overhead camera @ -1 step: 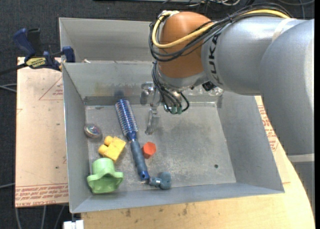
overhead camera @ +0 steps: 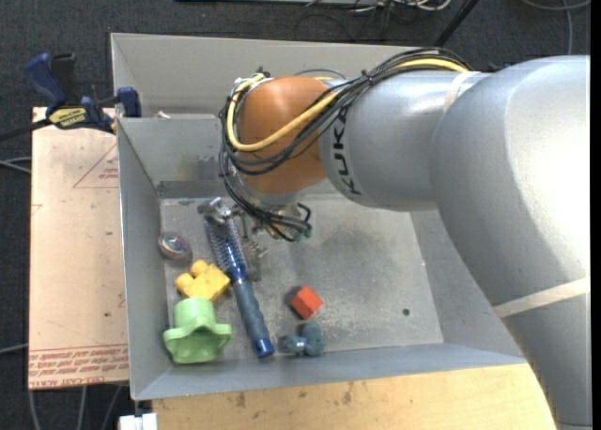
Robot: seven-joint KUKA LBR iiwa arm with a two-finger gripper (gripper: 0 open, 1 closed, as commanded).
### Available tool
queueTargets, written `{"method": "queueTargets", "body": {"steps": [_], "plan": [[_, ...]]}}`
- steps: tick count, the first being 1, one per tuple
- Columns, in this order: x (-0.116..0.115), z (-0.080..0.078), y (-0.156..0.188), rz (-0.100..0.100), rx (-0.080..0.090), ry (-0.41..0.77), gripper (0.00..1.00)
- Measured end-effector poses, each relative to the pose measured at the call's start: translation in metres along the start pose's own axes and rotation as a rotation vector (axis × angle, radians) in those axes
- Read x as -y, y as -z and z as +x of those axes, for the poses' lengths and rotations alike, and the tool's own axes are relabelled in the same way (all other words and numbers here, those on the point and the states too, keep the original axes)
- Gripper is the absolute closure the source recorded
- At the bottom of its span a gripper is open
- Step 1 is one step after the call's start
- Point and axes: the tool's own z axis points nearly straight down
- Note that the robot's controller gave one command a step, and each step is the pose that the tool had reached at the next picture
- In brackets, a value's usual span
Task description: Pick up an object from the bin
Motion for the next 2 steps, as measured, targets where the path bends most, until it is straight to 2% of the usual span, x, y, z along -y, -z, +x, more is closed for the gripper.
{"method": "queueTargets", "body": {"steps": [1, 2], "plan": [[0.002, 0.0, 0.002, 0.0, -0.002, -0.003, 1.0], [-0.014, -0.004, 0.179, 0.001, -0.008, -0.056, 1.0]]}}
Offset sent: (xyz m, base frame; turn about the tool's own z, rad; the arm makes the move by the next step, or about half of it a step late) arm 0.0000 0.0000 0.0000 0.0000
